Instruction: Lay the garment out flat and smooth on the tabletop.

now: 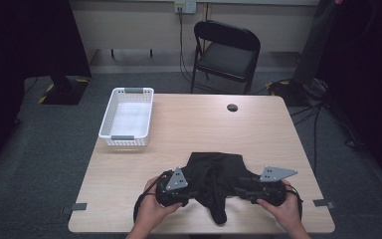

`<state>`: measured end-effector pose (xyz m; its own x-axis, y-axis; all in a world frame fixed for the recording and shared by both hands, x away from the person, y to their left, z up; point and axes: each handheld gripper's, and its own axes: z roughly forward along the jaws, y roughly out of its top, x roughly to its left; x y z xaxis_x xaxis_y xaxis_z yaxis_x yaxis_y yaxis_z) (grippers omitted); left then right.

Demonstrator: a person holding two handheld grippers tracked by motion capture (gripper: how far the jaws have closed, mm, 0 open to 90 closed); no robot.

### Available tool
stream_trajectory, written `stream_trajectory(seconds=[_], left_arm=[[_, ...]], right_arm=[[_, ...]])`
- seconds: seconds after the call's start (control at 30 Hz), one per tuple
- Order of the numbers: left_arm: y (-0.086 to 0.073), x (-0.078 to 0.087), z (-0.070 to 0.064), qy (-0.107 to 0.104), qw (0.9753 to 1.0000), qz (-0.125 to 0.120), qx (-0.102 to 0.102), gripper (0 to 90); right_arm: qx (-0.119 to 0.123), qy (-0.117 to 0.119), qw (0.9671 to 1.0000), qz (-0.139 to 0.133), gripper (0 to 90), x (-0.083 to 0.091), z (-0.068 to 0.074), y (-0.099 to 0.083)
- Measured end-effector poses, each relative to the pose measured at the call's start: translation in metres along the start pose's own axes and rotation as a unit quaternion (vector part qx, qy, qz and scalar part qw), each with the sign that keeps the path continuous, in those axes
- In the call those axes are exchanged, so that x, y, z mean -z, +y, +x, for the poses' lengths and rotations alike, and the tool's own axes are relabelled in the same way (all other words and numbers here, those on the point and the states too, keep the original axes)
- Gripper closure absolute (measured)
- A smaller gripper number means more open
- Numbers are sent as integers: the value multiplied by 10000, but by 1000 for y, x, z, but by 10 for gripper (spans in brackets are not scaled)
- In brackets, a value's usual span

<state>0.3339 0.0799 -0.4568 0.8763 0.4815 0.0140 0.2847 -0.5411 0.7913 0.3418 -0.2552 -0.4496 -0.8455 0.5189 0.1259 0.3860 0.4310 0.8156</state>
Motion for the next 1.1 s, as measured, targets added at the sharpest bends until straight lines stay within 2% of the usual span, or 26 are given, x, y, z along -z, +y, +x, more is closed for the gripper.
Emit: stream_trajectory(seconds=[0.07, 0.2, 0.27, 0.33, 0.43, 0.53, 0.63, 0.7, 0.73, 0.77, 0.83, 0.9, 0.93, 0.97, 1.03, 1.1], left_arm=[[0, 0, 1, 26, 10000, 0, -21, 537], [0, -1, -1, 52, 9998, 75, -162, 554], [0, -3, -1, 64, 9998, 114, -158, 560], [-1, -4, -2, 12, 9999, 113, -84, 559], [0, -3, -6, 62, 9999, 122, -94, 547], [-1, -3, -10, 143, 9993, 242, -246, 546], [-4, -5, -8, 148, 9996, 219, -135, 552], [-4, -5, -5, 140, 9997, 163, -140, 559], [-4, -5, -3, 186, 9996, 158, -146, 591], [-4, -4, -1, 138, 9997, 157, -105, 628], [-4, -4, 0, 109, 9999, 98, 86, 675], [-4, -5, 1, 53, 9998, 122, 116, 717], [-4, -5, 0, 44, 9998, 152, 139, 786], [-3, -5, 0, -53, 9997, 170, 175, 810], [-2, -5, 0, -71, 9996, 204, 164, 880], [-1, -5, 0, -95, 9994, 271, 180, 894]], right_arm=[[36, -14, 10000, 4, 585, -4, 1, 2], [-38, -124, 9999, 16, 597, -9, -2, 2], [-27, -208, 9998, 70, 600, -11, -3, 3], [-47, -203, 9998, 73, 607, -12, -4, 2], [-53, -215, 9997, 79, 616, -13, -4, 2], [-61, -216, 9997, 101, 635, -15, -6, 0], [-101, -162, 9998, 92, 653, -16, -6, 0], [-109, -129, 9998, 98, 667, -16, -6, 0], [-101, -96, 9999, 94, 674, -16, -5, 0], [-85, -89, 9999, 91, 675, -17, -5, 0], [-88, -58, 9999, 91, 685, -18, -5, 1], [-111, -35, 9999, 98, 686, -19, -5, 1], [-134, -17, 9998, 139, 688, -20, -6, 0], [-135, -2, 9998, 145, 691, -21, -5, 0], [-135, 2, 9998, 150, 695, -22, -5, -1], [-108, -13, 9997, 197, 724, -23, -5, -1]])
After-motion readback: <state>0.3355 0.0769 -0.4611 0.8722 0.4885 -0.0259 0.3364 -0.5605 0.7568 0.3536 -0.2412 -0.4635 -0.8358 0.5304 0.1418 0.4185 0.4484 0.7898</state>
